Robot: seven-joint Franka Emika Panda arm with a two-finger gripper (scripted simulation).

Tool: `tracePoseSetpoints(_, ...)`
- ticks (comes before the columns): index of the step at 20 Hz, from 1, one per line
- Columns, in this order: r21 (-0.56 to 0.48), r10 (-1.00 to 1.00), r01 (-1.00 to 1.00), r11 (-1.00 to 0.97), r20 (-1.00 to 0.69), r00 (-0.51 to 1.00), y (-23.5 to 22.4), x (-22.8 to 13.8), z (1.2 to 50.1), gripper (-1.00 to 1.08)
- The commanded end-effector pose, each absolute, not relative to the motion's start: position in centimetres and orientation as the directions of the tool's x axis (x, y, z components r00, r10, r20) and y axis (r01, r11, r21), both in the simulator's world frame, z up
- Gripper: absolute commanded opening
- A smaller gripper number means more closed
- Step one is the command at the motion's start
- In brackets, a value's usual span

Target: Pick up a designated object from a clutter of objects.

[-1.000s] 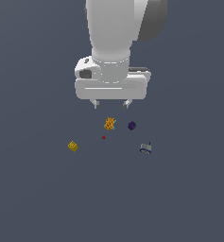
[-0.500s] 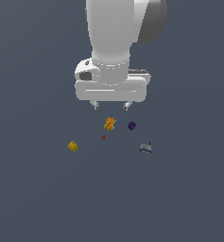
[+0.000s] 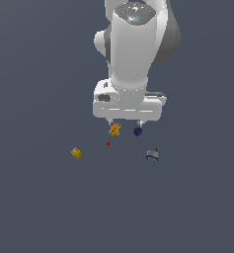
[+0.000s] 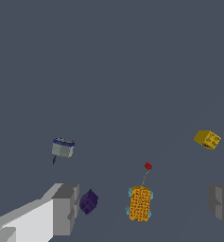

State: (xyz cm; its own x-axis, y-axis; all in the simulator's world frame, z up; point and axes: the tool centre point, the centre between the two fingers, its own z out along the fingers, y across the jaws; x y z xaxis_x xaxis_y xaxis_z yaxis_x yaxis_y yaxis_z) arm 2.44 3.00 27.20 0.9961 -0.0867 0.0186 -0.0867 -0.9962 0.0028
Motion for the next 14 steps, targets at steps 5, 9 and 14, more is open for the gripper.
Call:
tracePoseSetpoints(5,0.009,-0.144,-0.144,-0.99,0.015,0.989,7.0,3.2,21.7,1.0)
tracePoseSetpoints(9,0.01,-0.185,-0.185,-0.983,0.014,0.983,10.0,3.1,17.6,1.0)
tracePoseSetpoints(14,0.008,-0.232,-0.232,-0.973,0.01,0.973,13.6,2.4,12.9,1.0)
